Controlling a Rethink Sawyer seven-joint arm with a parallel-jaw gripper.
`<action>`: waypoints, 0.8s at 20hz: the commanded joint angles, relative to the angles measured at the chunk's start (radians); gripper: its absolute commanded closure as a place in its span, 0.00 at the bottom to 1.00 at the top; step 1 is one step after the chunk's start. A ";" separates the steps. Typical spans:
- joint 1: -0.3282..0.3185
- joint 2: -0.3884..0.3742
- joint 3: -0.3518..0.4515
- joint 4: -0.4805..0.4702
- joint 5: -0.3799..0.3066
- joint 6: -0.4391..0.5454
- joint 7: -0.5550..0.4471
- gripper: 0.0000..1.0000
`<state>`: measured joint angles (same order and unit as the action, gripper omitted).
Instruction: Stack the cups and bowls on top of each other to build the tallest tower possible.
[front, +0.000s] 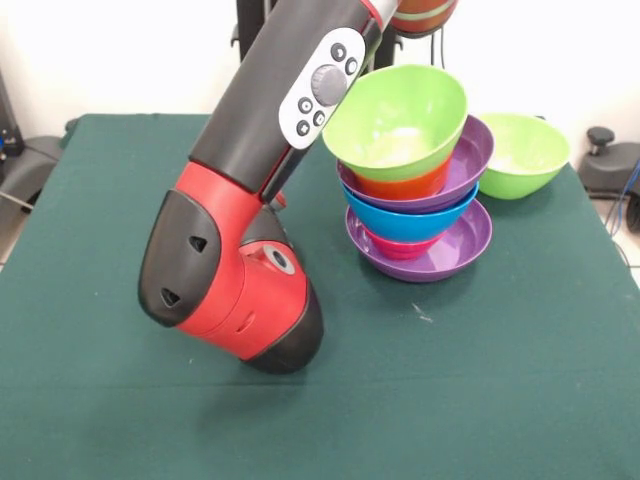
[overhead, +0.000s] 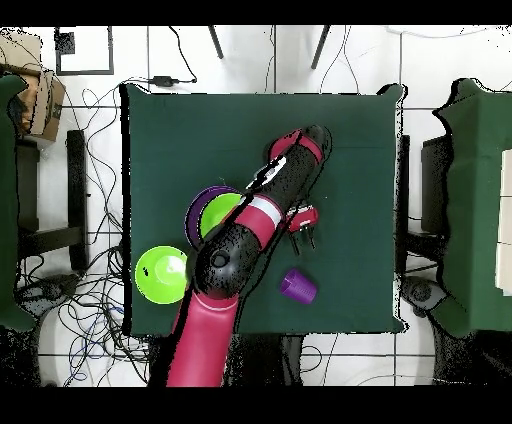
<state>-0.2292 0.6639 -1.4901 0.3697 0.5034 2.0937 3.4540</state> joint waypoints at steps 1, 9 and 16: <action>0.043 0.018 0.068 -0.003 0.054 -0.005 0.162 0.00; 0.105 0.014 0.123 0.079 0.065 0.007 0.166 0.00; 0.132 -0.002 0.131 0.132 0.002 0.008 0.086 0.00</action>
<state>-0.1185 0.6646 -1.4682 0.4462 0.5054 2.0937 3.4540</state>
